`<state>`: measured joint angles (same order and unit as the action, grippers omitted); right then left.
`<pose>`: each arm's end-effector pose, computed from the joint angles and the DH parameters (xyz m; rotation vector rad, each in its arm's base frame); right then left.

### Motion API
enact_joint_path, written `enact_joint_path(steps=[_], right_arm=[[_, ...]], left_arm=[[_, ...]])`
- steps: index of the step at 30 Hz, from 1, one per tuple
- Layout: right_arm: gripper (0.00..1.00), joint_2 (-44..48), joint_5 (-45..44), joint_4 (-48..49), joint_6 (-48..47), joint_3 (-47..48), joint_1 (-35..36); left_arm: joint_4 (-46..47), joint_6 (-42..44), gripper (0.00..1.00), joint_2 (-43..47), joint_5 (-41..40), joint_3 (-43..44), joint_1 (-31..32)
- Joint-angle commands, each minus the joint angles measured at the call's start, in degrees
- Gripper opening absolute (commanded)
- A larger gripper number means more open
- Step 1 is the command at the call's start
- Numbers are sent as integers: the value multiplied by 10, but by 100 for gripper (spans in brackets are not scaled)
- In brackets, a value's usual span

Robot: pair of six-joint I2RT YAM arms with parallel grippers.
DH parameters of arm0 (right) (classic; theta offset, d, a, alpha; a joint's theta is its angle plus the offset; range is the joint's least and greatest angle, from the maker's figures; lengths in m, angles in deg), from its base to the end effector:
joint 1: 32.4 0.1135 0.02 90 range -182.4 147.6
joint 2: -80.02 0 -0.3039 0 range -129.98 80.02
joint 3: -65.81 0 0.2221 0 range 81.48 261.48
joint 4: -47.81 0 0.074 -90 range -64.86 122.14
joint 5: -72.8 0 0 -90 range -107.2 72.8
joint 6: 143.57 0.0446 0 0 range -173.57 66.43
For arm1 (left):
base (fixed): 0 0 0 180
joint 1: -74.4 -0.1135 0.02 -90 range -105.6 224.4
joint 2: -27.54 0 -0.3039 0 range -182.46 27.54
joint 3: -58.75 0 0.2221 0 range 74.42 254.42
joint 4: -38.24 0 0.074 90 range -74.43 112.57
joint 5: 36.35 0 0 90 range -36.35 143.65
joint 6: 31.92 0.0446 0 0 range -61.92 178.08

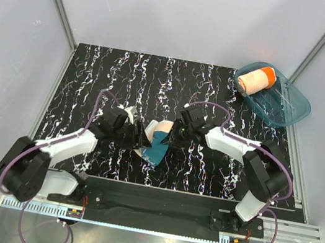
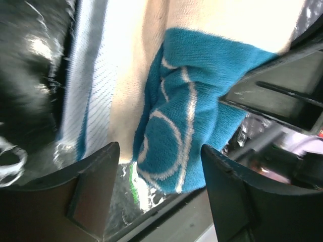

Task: Roll the towels
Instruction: Roll the towel

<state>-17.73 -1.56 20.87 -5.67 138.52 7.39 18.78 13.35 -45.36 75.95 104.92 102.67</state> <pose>0.2491 0.2231 0.2285 0.0635 2.7029 0.9120 0.1759 -0.1138 0.2209 -0.1658 2.5645 -1.0186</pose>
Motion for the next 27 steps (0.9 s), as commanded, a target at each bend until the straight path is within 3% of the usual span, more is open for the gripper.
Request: enact_joint_path(steps=[1, 7, 13, 19, 27], right_arm=[[11, -25, -37, -112, -26, 47, 9], [12, -47, -34, -139, -27, 69, 13], [11, -47, -32, -141, -25, 72, 14], [11, -43, -26, -145, -27, 74, 14], [11, -30, -14, -160, -37, 74, 14]], left_arm=[[-134, 63, 72, 57, -179, 54, 47], [-182, 109, 77, 101, -363, 123, 205], [-167, 164, 88, 22, -444, 171, 331], [-178, 161, 89, -71, -482, 204, 365], [-155, 157, 91, -118, -505, 184, 365]])
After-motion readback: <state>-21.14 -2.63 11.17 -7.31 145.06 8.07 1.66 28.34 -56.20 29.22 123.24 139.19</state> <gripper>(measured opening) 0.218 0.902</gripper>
